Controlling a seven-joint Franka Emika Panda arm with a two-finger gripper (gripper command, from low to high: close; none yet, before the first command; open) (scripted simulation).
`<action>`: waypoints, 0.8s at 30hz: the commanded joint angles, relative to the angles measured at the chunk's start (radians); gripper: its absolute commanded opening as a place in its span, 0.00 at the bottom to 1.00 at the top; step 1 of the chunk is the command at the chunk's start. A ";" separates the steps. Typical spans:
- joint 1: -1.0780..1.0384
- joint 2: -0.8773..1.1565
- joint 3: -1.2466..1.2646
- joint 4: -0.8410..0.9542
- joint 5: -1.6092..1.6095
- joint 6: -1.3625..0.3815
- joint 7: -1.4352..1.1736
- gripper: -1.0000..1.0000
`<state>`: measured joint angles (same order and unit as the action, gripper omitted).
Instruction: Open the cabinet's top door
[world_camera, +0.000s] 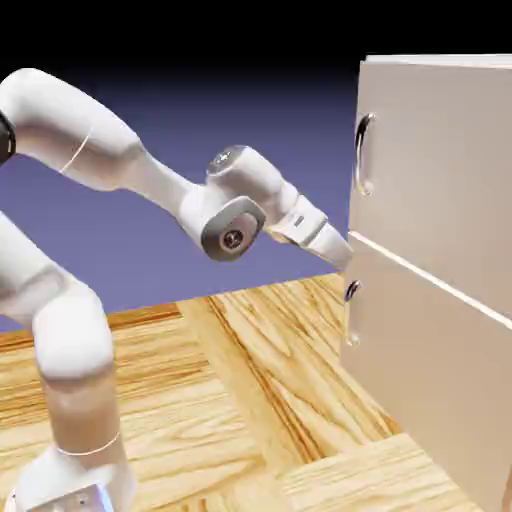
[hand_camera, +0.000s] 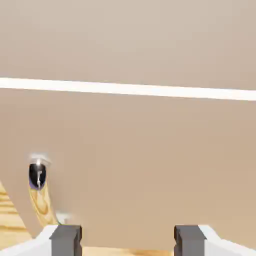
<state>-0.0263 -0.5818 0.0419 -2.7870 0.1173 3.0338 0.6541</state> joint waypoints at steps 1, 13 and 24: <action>-0.014 -0.004 0.016 0.009 0.044 -0.001 -0.032 0.50; -0.184 -0.057 0.202 0.111 0.566 -0.016 -0.419 0.50; -0.340 -0.105 0.373 0.204 1.044 -0.029 -0.773 0.50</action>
<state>-0.3667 -0.6865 0.4146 -2.5829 1.1613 3.0050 -0.1192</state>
